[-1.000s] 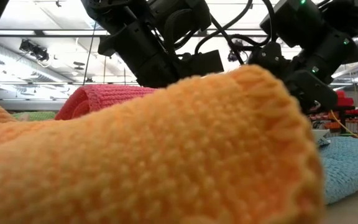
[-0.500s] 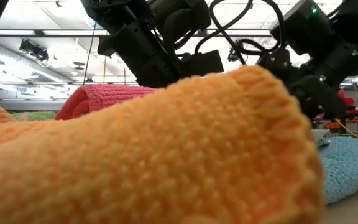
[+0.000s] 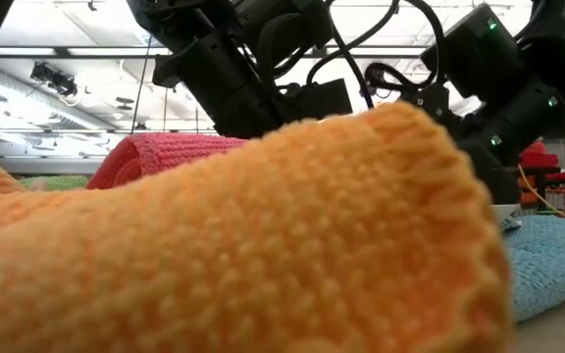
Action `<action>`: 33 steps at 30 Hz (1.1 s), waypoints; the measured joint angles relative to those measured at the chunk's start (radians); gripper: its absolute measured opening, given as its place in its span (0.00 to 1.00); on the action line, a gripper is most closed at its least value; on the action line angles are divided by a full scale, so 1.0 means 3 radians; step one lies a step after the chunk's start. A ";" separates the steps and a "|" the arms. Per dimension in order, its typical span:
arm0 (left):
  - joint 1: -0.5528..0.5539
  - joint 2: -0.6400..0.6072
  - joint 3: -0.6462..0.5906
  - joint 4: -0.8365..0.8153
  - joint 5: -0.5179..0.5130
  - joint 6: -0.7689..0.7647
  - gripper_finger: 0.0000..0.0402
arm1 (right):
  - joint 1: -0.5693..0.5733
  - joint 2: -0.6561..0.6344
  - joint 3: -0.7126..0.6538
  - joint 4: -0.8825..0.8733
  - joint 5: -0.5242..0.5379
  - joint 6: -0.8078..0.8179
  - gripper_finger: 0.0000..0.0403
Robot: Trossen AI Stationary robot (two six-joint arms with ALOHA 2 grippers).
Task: Fold microfiber towels
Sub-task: Fold the top blue towel
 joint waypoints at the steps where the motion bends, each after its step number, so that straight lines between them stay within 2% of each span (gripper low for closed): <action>1: 0.0000 0.0000 -0.0001 0.0012 0.0000 0.0004 0.46 | 0.0000 -0.0051 0.0000 0.0002 0.0015 -0.0037 0.54; 9: 0.0035 0.0010 -0.0009 0.0397 0.0004 0.0245 0.45 | 0.0001 -0.0562 0.0005 -0.0440 0.0091 -0.0017 0.54; 21: 0.0236 0.0033 -0.0005 0.1075 -0.0009 0.0471 0.43 | 0.0003 -0.1014 0.0008 -0.1352 0.0117 0.0397 0.54; 23: 0.0250 0.0086 0.0000 0.1224 0.0083 0.0469 0.43 | 0.0003 -0.1113 0.0007 -0.1456 0.0112 0.0419 0.54; 25: 0.0253 0.0167 0.0000 0.1398 0.0182 0.0477 0.43 | 0.0006 -0.1147 0.0001 -0.1534 0.0096 0.0431 0.54; 33: 0.0287 0.0268 -0.0010 0.1777 0.0213 0.0575 0.43 | 0.0006 -0.1152 0.0003 -0.1692 0.0055 0.0620 0.54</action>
